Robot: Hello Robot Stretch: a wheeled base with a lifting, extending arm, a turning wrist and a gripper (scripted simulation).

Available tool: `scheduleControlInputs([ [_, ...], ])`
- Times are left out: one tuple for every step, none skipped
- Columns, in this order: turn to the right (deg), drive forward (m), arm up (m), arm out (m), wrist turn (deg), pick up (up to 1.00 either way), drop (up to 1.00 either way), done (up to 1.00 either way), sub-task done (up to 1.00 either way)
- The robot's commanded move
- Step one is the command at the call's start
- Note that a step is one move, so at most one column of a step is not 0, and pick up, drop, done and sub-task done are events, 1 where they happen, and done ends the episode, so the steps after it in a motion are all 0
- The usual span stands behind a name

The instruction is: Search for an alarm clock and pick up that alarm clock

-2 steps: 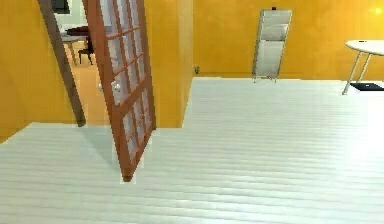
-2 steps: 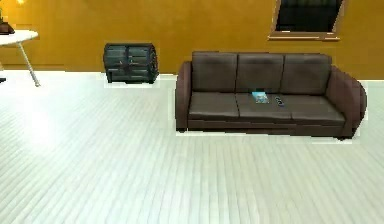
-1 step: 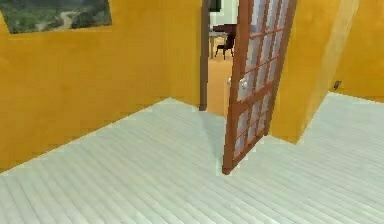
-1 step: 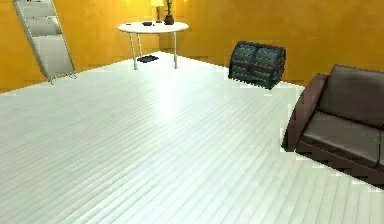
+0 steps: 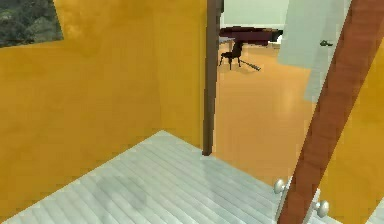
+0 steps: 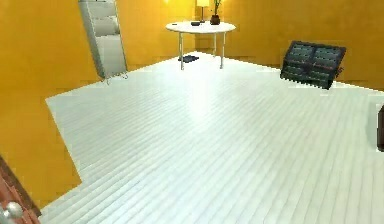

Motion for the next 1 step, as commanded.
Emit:
scheduleControlInputs([
  [-3.0, 0.0, 0.0, 0.0, 0.0, 0.0, 0.0, 0.0, 0.0],
])
